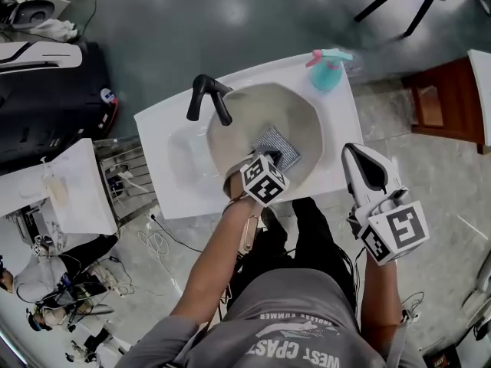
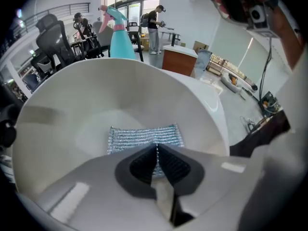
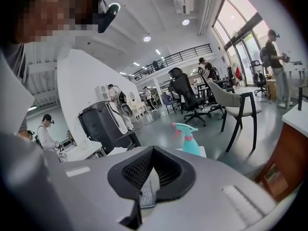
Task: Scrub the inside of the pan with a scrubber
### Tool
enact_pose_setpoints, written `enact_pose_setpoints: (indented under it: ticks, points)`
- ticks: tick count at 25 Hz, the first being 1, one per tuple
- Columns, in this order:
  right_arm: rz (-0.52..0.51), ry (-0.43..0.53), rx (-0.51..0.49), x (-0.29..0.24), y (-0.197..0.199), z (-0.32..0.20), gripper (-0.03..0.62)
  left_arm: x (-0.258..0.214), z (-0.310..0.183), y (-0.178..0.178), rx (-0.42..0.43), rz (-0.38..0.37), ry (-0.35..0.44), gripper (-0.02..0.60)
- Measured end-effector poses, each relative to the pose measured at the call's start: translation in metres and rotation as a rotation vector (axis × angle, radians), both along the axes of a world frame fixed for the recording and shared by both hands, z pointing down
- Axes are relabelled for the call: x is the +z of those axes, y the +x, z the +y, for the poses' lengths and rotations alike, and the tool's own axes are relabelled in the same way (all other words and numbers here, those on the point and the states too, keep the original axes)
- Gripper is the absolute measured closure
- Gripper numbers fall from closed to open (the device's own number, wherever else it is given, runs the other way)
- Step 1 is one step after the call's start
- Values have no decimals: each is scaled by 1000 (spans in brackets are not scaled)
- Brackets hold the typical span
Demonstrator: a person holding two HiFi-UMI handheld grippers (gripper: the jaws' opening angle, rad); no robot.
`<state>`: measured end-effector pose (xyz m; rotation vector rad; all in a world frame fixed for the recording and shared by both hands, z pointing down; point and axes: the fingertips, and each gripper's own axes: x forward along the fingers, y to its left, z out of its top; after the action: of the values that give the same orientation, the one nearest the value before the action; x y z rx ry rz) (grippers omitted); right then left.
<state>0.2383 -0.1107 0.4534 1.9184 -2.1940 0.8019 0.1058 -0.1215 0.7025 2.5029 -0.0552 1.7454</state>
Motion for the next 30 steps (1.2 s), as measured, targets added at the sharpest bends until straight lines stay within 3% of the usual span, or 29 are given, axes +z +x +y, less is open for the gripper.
enact_pose_setpoints:
  ticks: [3,8,15,21,30]
  points:
    - [1,14,-7,-8,-11,0,592,-30,0,-7,-39,83,26,571]
    - [8,35,7,-19,-19,6,592,-98,-5,-8,-136,294,14,571]
    - [22,57,50,-35,-15,30,592,-180,0,16,-113,485,44,571]
    - [30,98,72,-52,-14,50,592,-227,10,24,-70,559,75,571]
    - [49,130,139,-80,-15,86,592,-258,38,24,10,567,88,571]
